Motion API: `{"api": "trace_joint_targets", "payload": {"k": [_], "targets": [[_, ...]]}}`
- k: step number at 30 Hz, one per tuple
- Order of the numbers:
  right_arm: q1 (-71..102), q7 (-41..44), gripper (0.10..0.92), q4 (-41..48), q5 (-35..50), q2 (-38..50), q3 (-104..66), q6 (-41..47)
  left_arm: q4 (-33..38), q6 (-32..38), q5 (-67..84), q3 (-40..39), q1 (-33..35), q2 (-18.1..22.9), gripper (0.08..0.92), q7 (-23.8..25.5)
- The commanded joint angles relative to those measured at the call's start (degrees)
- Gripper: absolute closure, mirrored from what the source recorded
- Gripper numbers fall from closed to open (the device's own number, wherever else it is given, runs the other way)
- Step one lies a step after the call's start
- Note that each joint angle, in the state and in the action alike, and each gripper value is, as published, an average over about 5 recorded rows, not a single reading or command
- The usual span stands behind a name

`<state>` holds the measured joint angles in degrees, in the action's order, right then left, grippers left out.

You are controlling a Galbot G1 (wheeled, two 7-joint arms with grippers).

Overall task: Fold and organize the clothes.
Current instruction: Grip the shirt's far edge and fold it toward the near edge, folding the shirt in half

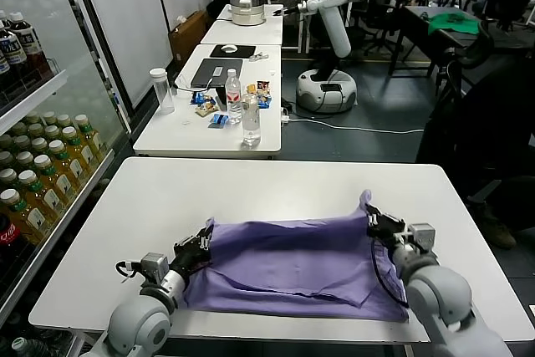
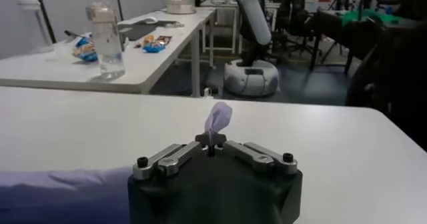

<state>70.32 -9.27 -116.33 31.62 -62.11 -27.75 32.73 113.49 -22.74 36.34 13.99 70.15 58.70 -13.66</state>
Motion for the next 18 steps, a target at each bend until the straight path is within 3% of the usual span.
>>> {"api": "trace_joint_targets", "payload": {"k": [1, 13, 18], "targets": [[9.5, -0.04, 0.914, -5.28, -0.79, -0.36, -4.66, -0.07, 0.67, -1.07, -1.59, 0.61, 2.66, -0.73, 0.895, 0.25], [7.99, -0.26, 0.913, -1.26, -3.82, -3.33, -1.6, -0.09, -3.04, -2.0, -5.99, 0.2, 1.91, -0.1, 0.893, 0.96], [7.71, 0.12, 0.823, -0.99, -5.75, -3.93, -1.03, 0.34, -2.32, -1.36, -7.9, 0.2, 2.51, 0.81, 0.821, 0.76]]}}
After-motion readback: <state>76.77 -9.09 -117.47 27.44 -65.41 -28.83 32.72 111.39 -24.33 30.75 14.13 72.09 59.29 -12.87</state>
